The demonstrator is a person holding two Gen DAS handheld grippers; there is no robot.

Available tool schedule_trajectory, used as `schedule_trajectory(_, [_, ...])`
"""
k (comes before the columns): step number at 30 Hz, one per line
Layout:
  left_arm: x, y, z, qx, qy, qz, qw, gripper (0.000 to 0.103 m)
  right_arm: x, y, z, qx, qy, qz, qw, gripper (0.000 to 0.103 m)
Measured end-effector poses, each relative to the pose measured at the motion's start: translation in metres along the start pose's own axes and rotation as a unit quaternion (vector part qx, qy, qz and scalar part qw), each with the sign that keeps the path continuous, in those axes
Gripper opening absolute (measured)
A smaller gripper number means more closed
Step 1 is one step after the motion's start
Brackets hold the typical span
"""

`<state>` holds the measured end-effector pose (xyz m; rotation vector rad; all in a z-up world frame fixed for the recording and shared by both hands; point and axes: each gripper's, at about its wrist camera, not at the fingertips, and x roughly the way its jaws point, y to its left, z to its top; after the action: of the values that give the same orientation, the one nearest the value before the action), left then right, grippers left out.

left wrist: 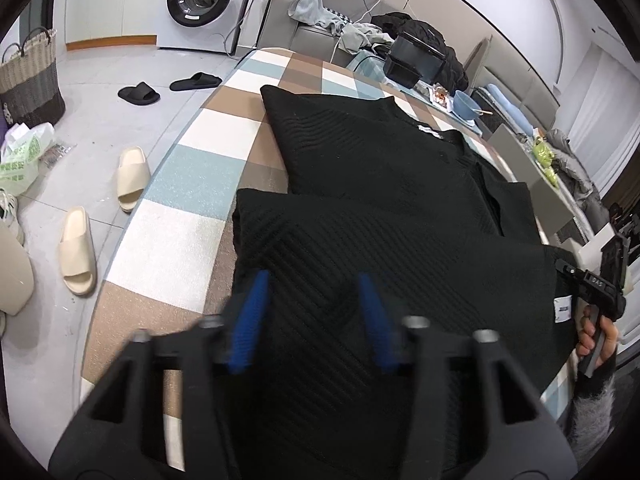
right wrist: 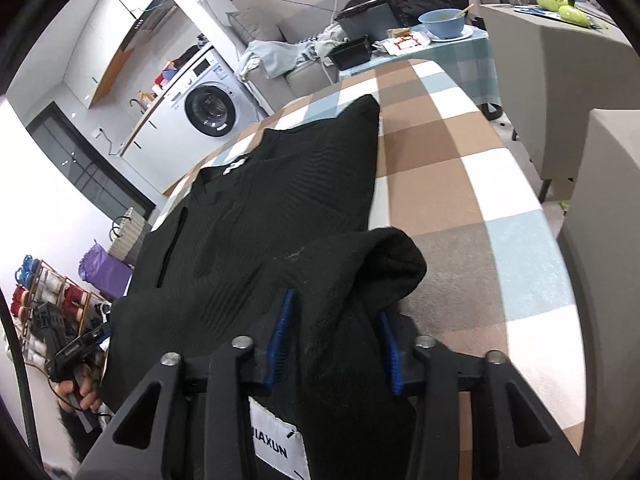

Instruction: Fold small clothes

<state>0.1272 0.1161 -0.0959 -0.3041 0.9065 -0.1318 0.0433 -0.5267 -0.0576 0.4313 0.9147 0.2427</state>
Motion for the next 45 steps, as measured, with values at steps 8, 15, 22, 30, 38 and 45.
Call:
schedule_trajectory(8, [0.001,0.004,0.003,0.013,0.004,0.016,0.9998,0.022,-0.007,0.017,-0.024,-0.016,0.018,0.016,1.000,0.018])
schedule_trajectory(15, [-0.002,0.014,0.002,-0.002,0.013,0.005,0.9999,0.034,-0.017,0.018,-0.038,-0.002,0.019,0.000,1.000,0.025])
schedule_trajectory(22, [-0.040,0.017,-0.023,0.002,-0.012,0.018,0.9998,0.080,-0.059,0.013,-0.048,0.008,-0.009,-0.013,1.000,0.065])
schedule_trajectory(30, [-0.052,0.033,-0.055,-0.015,0.022,0.037,0.9990,0.081,-0.092,-0.002,-0.082,0.029,-0.027,-0.008,0.999,0.067])
schedule_trajectory(38, [-0.051,0.023,-0.072,0.008,0.018,0.058,0.9981,0.019,-0.099,-0.001,-0.103,0.025,-0.030,-0.013,0.999,0.067])
schedule_trajectory(45, [-0.089,0.008,-0.071,0.022,-0.061,0.037,0.9972,0.003,-0.096,0.000,-0.106,0.021,-0.020,-0.024,0.999,0.067])
